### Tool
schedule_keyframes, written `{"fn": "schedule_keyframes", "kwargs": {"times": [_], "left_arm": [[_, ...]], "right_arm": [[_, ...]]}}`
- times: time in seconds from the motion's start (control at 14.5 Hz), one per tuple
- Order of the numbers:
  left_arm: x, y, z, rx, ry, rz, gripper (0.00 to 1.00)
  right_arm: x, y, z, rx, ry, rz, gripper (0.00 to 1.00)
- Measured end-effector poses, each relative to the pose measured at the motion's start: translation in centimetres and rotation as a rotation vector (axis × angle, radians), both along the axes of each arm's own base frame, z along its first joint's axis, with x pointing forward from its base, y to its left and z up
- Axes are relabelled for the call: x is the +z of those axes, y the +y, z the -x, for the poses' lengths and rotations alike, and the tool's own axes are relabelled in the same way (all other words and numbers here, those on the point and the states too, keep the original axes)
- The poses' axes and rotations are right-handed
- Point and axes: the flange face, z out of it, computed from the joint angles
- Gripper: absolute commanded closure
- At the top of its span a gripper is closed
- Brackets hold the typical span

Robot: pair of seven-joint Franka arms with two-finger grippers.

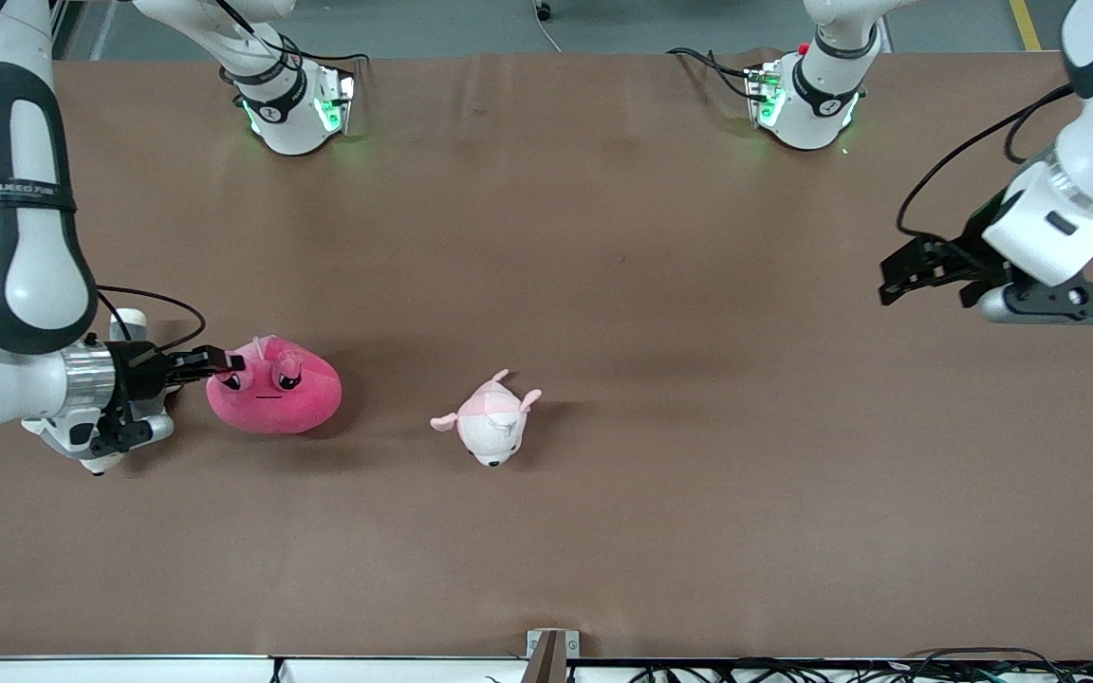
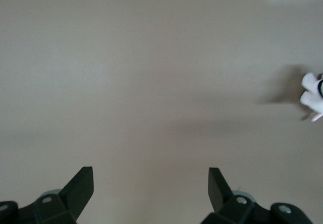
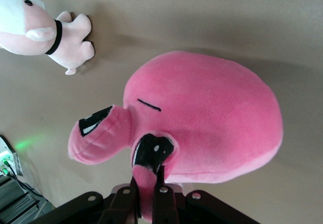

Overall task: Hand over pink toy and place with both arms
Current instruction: 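Lower the pink plush beside the grey cat with the right gripper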

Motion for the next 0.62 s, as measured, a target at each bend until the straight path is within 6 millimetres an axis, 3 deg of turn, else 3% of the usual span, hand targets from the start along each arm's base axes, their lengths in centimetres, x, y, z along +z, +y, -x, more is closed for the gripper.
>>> {"fn": "schedule_keyframes", "kwargs": {"times": [0.14,0.34,0.62], "left_arm": [[0.7,1.6,1.5,0.008,-0.009,-0.020,0.00],[1.5,2.2,3.2,0.022,-0.024,-0.051,0.00],[2.3,2.3,3.0,0.028,-0.052,-0.048,0.00]], "right_arm": [[-0.3,0.4,0.0,0.017,-0.002,-0.008,0.98],[-1.0,1.2,-0.1,0.030,0.008,-0.014,0.97],[-1.6,1.2,-0.7,0.037,0.006,-0.015,0.97]]}}
